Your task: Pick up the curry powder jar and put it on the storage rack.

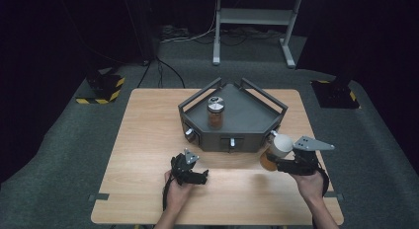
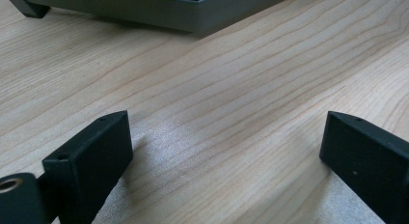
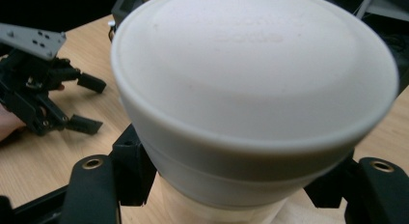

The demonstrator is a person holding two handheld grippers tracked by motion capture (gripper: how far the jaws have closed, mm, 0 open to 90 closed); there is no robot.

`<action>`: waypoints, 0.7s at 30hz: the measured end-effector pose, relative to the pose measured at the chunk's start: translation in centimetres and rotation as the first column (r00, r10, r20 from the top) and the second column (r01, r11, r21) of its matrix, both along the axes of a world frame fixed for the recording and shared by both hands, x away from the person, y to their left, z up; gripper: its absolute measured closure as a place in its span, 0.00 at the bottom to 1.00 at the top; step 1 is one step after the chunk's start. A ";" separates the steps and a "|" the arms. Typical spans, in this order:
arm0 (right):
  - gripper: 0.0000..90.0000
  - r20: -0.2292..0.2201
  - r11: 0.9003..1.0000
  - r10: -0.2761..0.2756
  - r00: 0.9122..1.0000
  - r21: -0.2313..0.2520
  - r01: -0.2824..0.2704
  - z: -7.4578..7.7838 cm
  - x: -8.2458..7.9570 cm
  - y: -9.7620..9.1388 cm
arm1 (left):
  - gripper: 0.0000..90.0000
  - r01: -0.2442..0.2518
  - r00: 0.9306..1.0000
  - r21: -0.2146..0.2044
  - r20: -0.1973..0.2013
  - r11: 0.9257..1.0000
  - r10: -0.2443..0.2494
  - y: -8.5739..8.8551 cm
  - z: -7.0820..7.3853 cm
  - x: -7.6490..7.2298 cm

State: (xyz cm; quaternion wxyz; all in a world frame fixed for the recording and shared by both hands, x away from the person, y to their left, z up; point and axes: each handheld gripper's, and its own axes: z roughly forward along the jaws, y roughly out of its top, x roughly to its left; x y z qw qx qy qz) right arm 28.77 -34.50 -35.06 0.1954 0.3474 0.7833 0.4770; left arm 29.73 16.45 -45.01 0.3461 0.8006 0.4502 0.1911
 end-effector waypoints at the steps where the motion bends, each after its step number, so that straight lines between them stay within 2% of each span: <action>1: 0.37 0.003 1.000 0.001 1.000 0.000 -0.001 0.2 0.1 0.0 | 0.05 0.000 1.000 0.000 0.000 1.000 0.000 0.0 0.0 0.0; 13: 0.38 0.038 1.000 0.012 0.999 0.008 -0.012 3.7 1.9 0.1 | 0.05 -0.001 1.000 0.000 0.000 1.000 0.001 0.0 0.0 0.0; 21: 0.38 0.056 1.000 0.027 0.998 0.010 -0.028 5.4 3.2 0.8 | 0.05 -0.001 1.000 0.001 0.002 1.000 0.001 0.0 0.0 0.0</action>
